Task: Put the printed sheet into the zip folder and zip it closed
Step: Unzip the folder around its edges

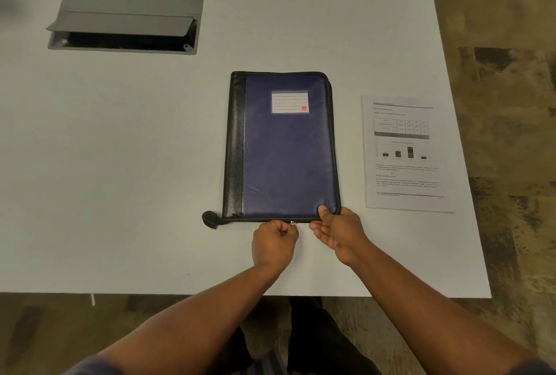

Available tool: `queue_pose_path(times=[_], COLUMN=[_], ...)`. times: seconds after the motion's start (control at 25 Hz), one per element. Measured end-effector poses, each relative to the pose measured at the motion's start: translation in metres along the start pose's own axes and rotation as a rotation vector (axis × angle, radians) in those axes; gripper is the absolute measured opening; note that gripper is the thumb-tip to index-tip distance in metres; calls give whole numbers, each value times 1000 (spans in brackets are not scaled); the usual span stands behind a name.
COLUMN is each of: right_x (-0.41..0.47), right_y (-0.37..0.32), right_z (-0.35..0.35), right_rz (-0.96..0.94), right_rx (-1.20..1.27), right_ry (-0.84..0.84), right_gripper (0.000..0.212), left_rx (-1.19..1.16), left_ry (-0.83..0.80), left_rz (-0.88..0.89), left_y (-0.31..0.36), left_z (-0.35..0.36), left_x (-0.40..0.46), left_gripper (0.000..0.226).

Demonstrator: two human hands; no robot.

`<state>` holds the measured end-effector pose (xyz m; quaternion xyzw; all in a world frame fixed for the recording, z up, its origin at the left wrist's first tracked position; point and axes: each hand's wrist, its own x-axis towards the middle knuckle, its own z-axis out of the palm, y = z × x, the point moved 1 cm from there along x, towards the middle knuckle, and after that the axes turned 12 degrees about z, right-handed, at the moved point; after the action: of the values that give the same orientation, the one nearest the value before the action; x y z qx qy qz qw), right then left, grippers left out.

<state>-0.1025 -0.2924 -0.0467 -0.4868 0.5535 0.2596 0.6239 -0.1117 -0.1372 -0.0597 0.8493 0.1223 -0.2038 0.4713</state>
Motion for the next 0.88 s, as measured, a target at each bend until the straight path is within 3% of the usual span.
queue_pose_path(times=[0.88], right_x=[4], right_y=[-2], right_z=[7], right_rz=[24], right_rx=[120], right_ry=[21], right_gripper=[28], left_rx=[90], left_ry=[261], left_rz=[-103], left_y=[-45], left_z=[-91], left_x=[7], left_gripper=[16])
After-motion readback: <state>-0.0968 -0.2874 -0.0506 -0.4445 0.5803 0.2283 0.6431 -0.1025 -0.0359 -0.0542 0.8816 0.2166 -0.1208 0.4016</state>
